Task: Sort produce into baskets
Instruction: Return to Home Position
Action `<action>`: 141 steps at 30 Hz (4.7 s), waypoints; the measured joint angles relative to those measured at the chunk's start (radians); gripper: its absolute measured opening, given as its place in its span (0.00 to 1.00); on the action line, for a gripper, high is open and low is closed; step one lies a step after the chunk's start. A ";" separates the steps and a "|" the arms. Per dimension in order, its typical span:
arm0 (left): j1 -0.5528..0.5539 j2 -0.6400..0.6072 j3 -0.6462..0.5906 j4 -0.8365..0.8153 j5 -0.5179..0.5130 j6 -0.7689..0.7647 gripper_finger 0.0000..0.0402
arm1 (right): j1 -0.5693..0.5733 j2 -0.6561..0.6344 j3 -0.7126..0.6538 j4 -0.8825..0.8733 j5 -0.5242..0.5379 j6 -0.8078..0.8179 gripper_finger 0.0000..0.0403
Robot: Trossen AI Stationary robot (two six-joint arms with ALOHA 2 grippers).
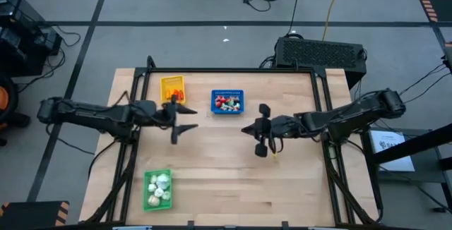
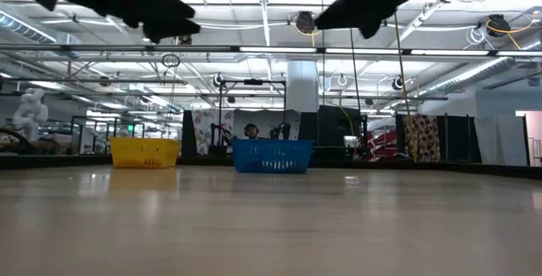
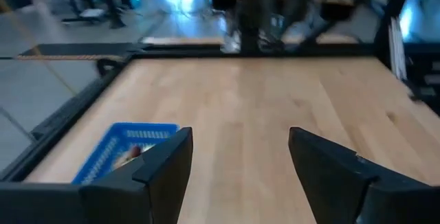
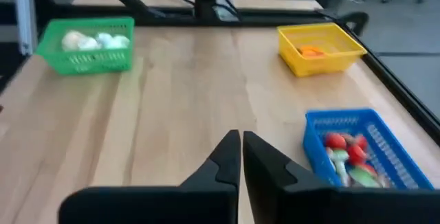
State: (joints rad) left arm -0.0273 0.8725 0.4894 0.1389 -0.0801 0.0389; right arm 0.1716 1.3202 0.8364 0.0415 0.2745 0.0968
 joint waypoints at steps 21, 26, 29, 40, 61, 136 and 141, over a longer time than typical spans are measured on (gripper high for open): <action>0.021 -0.543 -0.320 -0.043 -0.033 -0.132 0.62 | 0.048 -0.410 -0.351 0.160 0.085 0.050 0.00; 0.021 -0.625 -0.376 -0.045 -0.033 -0.147 0.62 | 0.004 -0.506 -0.480 0.326 -0.024 0.041 0.00; 0.021 -0.657 -0.386 -0.057 -0.032 -0.164 0.62 | -0.029 -0.528 -0.529 0.343 -0.045 0.063 0.00; 0.021 -0.680 -0.386 -0.084 -0.026 -0.165 0.62 | -0.180 -0.544 -0.668 0.392 -0.253 0.086 0.00; 0.021 -0.731 -0.385 -0.202 -0.006 -0.235 0.62 | -0.290 -0.916 -0.719 0.019 -0.197 0.112 0.00; 0.021 -0.858 -0.483 -0.101 -0.053 -0.162 0.62 | -0.288 -1.263 -0.784 -0.120 -0.224 -0.127 0.00; 0.021 -0.858 -0.483 -0.101 -0.054 -0.162 0.62 | -0.288 -1.263 -0.785 -0.120 -0.224 -0.127 0.00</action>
State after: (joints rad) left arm -0.0067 0.0147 0.0063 0.0376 -0.1341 -0.1226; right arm -0.1162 0.0570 0.0517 -0.0788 0.0506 -0.0307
